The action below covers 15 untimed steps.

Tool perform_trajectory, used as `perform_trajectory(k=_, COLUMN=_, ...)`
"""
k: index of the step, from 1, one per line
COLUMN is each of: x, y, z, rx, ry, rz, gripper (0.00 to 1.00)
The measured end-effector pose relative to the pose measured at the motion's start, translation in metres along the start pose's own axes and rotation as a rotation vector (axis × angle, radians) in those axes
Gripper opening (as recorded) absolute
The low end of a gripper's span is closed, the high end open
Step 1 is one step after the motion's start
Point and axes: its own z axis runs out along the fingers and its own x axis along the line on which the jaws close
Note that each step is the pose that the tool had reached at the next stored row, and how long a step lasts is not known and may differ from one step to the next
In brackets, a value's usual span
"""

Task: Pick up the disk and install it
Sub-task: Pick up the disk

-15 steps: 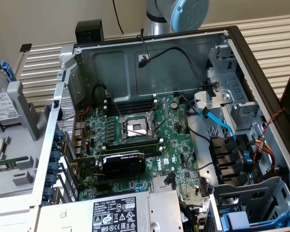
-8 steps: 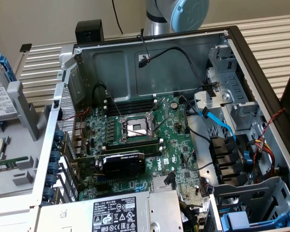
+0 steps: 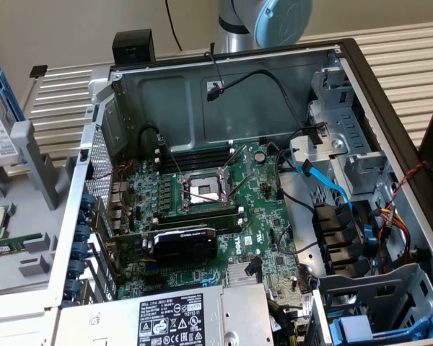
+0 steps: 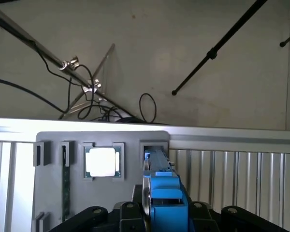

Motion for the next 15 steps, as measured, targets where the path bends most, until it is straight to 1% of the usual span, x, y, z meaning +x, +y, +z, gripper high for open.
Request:
perform_trajectory(k=3, x=-0.001, y=0.0006, z=-0.0131, rx=0.0, ry=0.0043, rz=0.0, gripper=0.37)
perform_trajectory(k=6, x=-0.001, y=0.0011, z=-0.0249, rx=-0.0003, ry=0.0101, rz=0.001, gripper=0.37)
perform_trajectory(k=8, x=-0.002, y=0.0009, z=-0.0311, rx=0.0005, ry=0.0129, rz=0.001, gripper=0.37)
perform_trajectory(k=11, x=-0.002, y=-0.0019, z=-0.0398, rx=0.0019, ry=0.0142, rz=0.001, gripper=0.37)
perform_trajectory(k=15, x=-0.002, y=-0.0073, z=-0.0493, rx=0.0056, ry=0.0143, rz=0.0, gripper=0.37)
